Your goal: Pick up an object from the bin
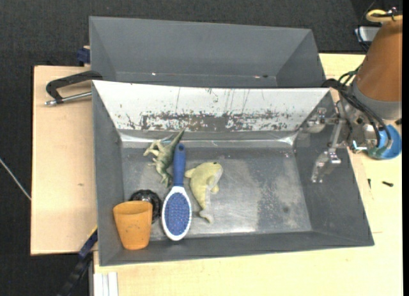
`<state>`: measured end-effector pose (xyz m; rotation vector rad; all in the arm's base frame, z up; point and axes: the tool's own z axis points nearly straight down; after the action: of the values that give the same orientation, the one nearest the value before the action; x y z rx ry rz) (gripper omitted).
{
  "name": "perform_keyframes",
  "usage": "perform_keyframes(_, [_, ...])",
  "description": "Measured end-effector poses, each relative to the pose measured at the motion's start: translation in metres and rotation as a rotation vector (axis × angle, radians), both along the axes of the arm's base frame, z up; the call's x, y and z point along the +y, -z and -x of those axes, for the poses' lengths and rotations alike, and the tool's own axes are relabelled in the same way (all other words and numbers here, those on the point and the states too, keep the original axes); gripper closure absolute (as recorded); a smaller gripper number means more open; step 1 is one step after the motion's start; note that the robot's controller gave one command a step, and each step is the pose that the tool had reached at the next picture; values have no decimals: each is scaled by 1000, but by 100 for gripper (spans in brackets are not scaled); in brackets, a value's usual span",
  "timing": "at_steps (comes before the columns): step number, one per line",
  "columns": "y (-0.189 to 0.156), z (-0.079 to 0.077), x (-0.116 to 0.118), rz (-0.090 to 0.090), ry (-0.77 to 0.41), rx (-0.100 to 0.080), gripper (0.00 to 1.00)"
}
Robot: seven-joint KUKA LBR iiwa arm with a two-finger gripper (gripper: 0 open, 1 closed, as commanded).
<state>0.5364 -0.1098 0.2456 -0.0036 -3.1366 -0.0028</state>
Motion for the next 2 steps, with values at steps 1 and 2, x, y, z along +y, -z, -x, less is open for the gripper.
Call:
perform_keyframes(1, [172, -12, 61, -1, -83, -3, 0])
perform_keyframes(2, [143, -48, 150, -4, -93, -16, 0])
